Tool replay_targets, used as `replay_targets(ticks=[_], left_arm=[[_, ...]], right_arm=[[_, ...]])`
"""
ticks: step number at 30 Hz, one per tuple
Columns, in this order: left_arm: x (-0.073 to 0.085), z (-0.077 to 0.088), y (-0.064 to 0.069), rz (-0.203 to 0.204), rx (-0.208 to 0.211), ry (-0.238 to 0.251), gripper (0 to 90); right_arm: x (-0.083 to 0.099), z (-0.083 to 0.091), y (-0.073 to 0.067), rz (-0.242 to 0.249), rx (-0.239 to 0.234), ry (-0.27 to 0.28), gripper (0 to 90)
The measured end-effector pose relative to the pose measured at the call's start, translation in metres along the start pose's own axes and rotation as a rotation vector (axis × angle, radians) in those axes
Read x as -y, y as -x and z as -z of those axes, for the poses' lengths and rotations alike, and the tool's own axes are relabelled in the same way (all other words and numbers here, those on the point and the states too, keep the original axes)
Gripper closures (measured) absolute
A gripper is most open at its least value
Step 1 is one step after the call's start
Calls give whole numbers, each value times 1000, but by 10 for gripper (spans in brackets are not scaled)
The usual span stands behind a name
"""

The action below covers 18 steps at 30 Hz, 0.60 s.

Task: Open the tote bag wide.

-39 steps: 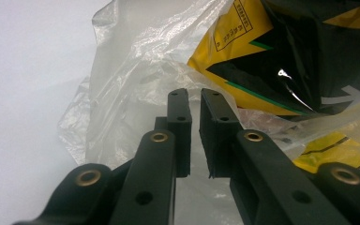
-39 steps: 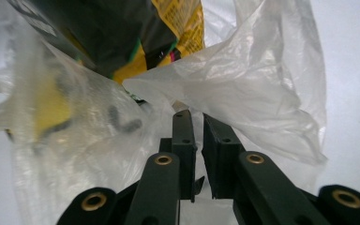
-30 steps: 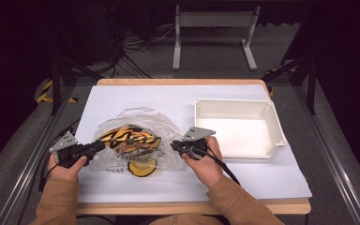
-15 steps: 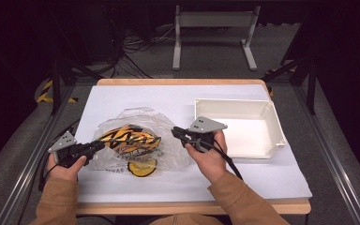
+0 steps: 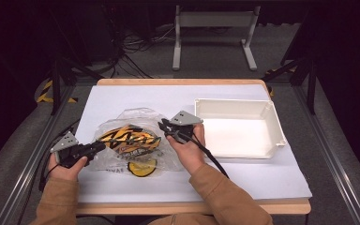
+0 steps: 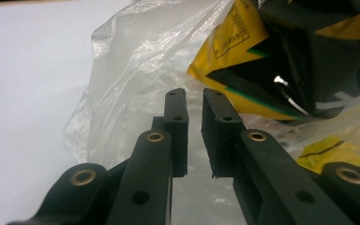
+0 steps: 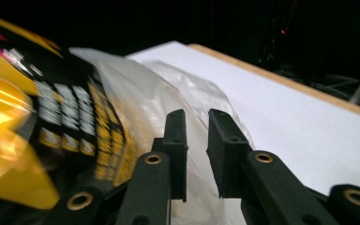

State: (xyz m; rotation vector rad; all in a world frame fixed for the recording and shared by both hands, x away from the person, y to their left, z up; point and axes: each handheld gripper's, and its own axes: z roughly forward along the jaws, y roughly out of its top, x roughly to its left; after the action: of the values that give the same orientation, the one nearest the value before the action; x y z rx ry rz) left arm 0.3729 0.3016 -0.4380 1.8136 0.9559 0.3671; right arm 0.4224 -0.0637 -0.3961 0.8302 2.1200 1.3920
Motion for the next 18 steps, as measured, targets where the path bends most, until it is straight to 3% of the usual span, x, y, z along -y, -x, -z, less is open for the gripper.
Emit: replay_targets(ticks=[1,8,10,14,15,17,18], left_arm=[[0,-1,-1,0,-1,-8,800],[3,-3,-7,24,-16,-23,806],[5,-4,-9,34,-24,-33,807],[7,-5,-13,49,-47,-50,816],[7,-4,-13,48,-51,-48,816],[5,0,-10,42,-44,-19,814],[4,1,-8,39,-42,-11,812]], right_arm=[[10,-10,-1,3,10,-50,771],[32,-27,1,8,29,-150,737],[34,-29,-1,58,55,-173,728],[35,-32,-4,83,80,-235,717],[35,-32,-4,83,80,-235,717],[36,-35,-6,134,82,-305,684],[37,-36,-7,142,81,-309,683]])
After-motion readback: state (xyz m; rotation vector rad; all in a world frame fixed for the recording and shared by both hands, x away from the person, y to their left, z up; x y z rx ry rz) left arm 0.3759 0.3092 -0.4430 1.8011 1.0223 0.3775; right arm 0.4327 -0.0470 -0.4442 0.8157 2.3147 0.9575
